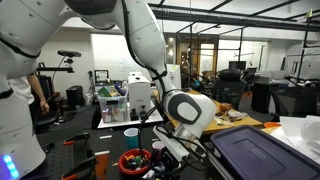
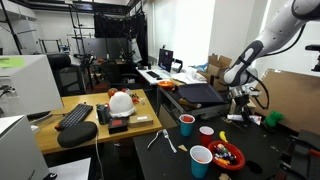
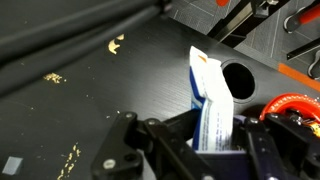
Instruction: Place the white tube on the red bowl
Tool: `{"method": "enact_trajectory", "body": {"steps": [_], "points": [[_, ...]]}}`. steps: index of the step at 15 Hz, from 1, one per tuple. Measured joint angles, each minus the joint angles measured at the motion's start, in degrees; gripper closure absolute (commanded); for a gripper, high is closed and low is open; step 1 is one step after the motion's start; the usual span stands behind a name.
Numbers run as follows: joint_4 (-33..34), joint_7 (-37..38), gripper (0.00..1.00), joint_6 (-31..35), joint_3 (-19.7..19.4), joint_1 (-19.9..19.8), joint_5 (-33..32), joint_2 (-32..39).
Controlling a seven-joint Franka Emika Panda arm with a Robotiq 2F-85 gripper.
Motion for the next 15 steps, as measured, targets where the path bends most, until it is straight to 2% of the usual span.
{"method": "enact_trajectory", "body": {"steps": [6, 8, 11, 15], "points": [[0.0, 0.0, 1.00, 0.3, -0.1, 0.0, -0.1, 0.3], [-0.7, 0.0, 1.00, 2.9, -0.3, 0.5, -1.1, 0.9], [-4.3, 0.5, 1.00, 12.0, -1.1, 2.2, -4.0, 1.7], [-12.8, 3.8, 1.00, 30.0, -2.9, 5.2, -8.5, 1.7]]}}
